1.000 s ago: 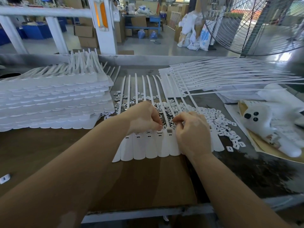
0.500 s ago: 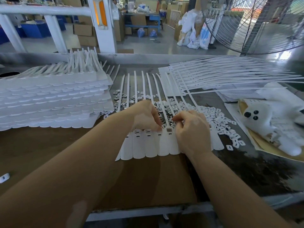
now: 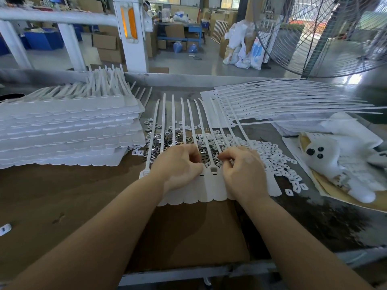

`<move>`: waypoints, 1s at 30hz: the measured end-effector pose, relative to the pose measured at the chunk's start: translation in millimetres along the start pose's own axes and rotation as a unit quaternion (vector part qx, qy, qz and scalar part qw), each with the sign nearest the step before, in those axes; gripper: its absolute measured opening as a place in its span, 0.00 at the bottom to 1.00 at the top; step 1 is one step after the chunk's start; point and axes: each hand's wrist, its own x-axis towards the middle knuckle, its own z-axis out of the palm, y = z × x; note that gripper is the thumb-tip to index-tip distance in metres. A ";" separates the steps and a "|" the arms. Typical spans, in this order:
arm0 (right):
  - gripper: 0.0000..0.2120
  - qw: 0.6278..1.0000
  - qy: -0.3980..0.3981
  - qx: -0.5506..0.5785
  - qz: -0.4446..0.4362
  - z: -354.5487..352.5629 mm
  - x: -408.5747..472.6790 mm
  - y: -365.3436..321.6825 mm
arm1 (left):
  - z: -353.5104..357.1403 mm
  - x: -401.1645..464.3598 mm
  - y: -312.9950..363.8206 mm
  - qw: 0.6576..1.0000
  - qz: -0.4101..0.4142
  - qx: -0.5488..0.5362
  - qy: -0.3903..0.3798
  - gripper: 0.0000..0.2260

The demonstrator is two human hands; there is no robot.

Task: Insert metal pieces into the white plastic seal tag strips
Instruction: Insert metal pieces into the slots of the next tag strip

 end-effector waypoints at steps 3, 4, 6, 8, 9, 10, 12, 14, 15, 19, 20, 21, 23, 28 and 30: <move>0.10 1.000 -0.024 0.013 0.009 -5.9 7.3 -0.8 | 4.8 -2.3 -1.1 0.998 0.032 0.047 0.040 0.08; 0.10 0.999 -0.027 0.014 0.014 -7.6 10.8 -1.1 | 6.6 -3.1 -1.5 0.996 0.044 0.063 0.051 0.09; 0.10 0.999 -0.026 0.007 0.018 -9.3 18.8 -0.9 | 9.7 -3.9 -3.0 0.993 0.061 0.081 0.066 0.09; 0.10 1.000 -0.022 -0.007 0.013 -7.9 27.8 -0.8 | 11.3 -4.1 -5.3 0.991 0.069 0.081 0.076 0.08; 0.10 1.000 -0.024 -0.016 0.012 -6.3 32.5 -1.0 | 11.9 -4.4 -6.3 0.991 0.072 0.080 0.081 0.07; 0.11 0.999 -0.029 -0.030 0.011 -4.1 37.1 -1.3 | 12.5 -4.5 -7.1 0.990 0.075 0.079 0.086 0.07; 0.13 0.996 -0.050 -0.068 0.013 0.9 45.1 -1.8 | 13.7 -4.7 -8.0 0.989 0.078 0.083 0.092 0.06; 0.16 0.991 -0.081 -0.105 0.016 4.4 51.1 -2.3 | 14.6 -4.0 -7.8 0.989 0.078 0.087 0.092 0.07; 0.18 0.988 -0.096 -0.120 0.019 5.4 53.6 -2.4 | 14.7 -3.8 -8.1 0.989 0.077 0.088 0.091 0.07; 0.19 0.983 -0.116 -0.140 0.023 7.2 60.9 -0.2 | 15.0 -3.2 -8.8 0.988 0.077 0.093 0.093 0.06; 0.17 0.985 -0.107 -0.136 0.021 7.7 61.6 0.9 | 15.1 -3.3 -8.8 0.988 0.078 0.094 0.093 0.06; 0.15 0.987 -0.095 -0.130 0.019 8.1 61.7 2.0 | 15.0 -3.1 -8.6 0.988 0.078 0.094 0.091 0.06; 0.13 0.991 -0.072 -0.116 0.017 8.6 60.8 3.6 | 14.6 -3.0 -8.3 0.989 0.078 0.094 0.087 0.06; 0.08 0.995 -0.046 -0.086 0.011 6.7 58.1 4.3 | 14.3 -2.6 -8.8 0.989 0.078 0.099 0.082 0.06; 0.08 0.995 -0.049 -0.092 0.002 7.0 56.4 4.0 | 14.4 -2.4 -8.9 0.989 0.076 0.100 0.081 0.07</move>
